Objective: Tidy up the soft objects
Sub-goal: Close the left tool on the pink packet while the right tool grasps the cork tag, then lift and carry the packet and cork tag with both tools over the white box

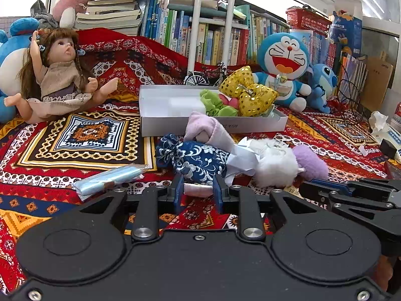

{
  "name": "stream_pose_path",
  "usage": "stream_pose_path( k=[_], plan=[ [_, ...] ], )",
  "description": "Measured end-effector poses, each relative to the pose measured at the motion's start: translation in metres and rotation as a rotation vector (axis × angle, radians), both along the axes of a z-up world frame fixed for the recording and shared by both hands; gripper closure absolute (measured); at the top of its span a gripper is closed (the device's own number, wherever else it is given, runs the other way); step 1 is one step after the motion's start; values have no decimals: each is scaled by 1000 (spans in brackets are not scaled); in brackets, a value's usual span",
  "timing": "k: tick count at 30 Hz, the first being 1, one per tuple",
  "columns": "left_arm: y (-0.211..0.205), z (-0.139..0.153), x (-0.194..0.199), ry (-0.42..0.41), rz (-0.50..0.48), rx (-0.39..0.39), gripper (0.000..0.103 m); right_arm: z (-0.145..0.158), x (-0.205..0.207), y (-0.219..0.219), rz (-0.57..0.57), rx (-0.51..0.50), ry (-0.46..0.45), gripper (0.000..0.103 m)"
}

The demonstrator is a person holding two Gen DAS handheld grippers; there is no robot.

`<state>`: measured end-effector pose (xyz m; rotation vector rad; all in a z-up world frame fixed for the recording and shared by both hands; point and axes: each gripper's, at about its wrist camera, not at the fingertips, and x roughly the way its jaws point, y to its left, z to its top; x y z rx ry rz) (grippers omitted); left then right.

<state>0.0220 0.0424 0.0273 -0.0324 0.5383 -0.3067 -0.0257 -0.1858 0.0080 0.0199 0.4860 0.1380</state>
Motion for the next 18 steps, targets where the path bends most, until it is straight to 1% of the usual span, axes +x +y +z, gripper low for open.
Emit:
stream_pose_path(
  k=[6,7,9,10,12,15,18],
  plan=[
    [-2,0,-2,-3,-13,2,79,-1,0,3,1,-14,1,83],
    [-2,0,-2,0,-14,2,79,-2,0,3,-4,-21,1,74],
    [-1,-1,-3,6,-19,0,79,-4,1,4,-9,-25,3,72],
    [-1,-1,-3,7,-22,0,79,-4,1,5,-9,-23,3,59],
    [0,-2,-5,8,-25,4,79,-5,2,5,-5,-24,3,54],
    [0,-5,-5,20,-29,11,79,-8,5,8,-8,-52,4,53],
    [0,-8,-5,36,-31,18,79,-10,8,9,-3,-59,12,53]
  ],
)
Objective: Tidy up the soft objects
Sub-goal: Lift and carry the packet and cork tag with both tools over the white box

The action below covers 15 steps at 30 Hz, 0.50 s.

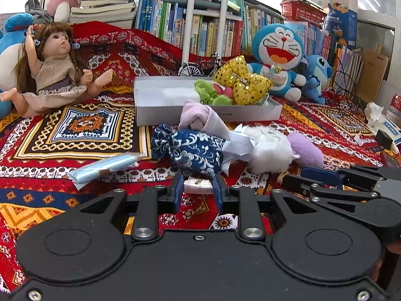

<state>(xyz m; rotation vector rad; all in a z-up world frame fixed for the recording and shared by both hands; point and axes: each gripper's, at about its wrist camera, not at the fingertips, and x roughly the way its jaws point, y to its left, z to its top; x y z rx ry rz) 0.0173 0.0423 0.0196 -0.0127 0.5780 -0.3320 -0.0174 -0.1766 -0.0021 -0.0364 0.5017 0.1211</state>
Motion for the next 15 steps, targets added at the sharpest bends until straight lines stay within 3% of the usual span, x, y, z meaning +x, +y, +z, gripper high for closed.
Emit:
stream_pose_path(
  k=[4,6,8,15],
  plan=[
    [-2,-6,3,22,0,17,79,-3,5,1,1,-10,5,53],
    [-4,-8,4,27,0,27,74,-3,6,1,4,-14,4,53],
    [-5,-9,5,23,-3,33,64,-3,8,2,7,-24,3,53],
    [-9,-14,13,26,-4,49,59,-5,12,4,14,-24,11,53]
  ],
)
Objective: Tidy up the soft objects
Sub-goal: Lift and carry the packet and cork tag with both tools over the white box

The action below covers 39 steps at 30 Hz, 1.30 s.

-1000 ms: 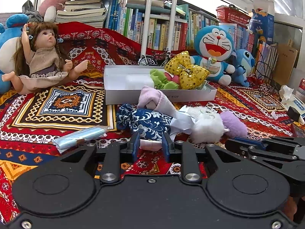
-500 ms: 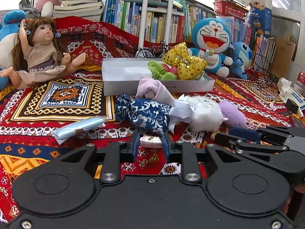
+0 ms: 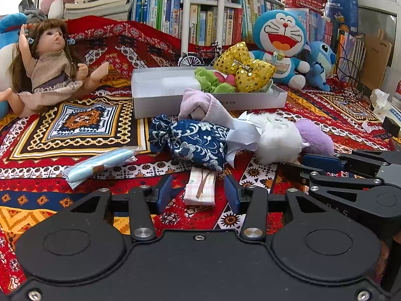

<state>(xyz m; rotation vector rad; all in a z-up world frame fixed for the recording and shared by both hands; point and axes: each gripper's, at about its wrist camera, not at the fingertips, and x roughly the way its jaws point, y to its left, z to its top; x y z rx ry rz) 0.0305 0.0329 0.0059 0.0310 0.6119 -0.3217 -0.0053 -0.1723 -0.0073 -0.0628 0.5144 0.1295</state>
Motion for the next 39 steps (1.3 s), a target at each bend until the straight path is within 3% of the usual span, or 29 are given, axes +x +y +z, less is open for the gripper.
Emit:
stream_pose_path(
  k=[3,4,5,7,14,25,32,39],
  plan=[
    [1,-2,3,22,-3,-11,64,0,-1,3,11,-6,5,53],
    [0,-2,3,19,-4,-8,75,0,-2,4,17,-5,6,64],
    [-1,-2,1,14,-3,0,79,0,-3,4,20,-2,8,71],
    [-3,-3,-2,3,1,4,80,0,-4,6,26,7,14,78],
    [-9,3,-16,-6,-48,-10,80,6,-11,11,85,49,34,79],
    [-6,45,-14,-110,-61,-56,80,42,-7,4,102,129,-37,79],
    [1,67,17,-128,-17,-86,80,63,16,-8,71,133,-71,79],
    [9,76,76,-87,43,-98,80,75,74,-24,76,230,24,79]
  ],
)
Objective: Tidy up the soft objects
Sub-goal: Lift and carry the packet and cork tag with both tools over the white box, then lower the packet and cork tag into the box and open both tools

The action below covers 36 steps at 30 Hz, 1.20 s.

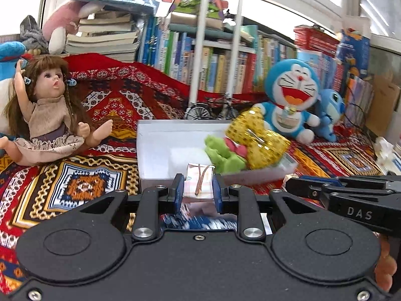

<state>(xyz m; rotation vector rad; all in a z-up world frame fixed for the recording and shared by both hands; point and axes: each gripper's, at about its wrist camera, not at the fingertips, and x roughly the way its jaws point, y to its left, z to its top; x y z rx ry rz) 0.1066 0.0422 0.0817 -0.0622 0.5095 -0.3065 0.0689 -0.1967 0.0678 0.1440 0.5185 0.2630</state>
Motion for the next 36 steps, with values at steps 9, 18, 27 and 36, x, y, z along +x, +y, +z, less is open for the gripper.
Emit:
stream_pose_path(
  k=[9,18,27,36],
  plan=[
    [5,-13,79,55,111,-7,80,-11,86,6,32,130,159,79],
    [5,-33,120,131,129,-18,80,-31,137,11,14,122,253,79],
    [-1,-36,137,134,120,-11,80,-46,164,7,-15,117,298,79],
    [-3,-36,147,147,124,-23,79,-45,171,9,-26,147,301,78]
  ],
)
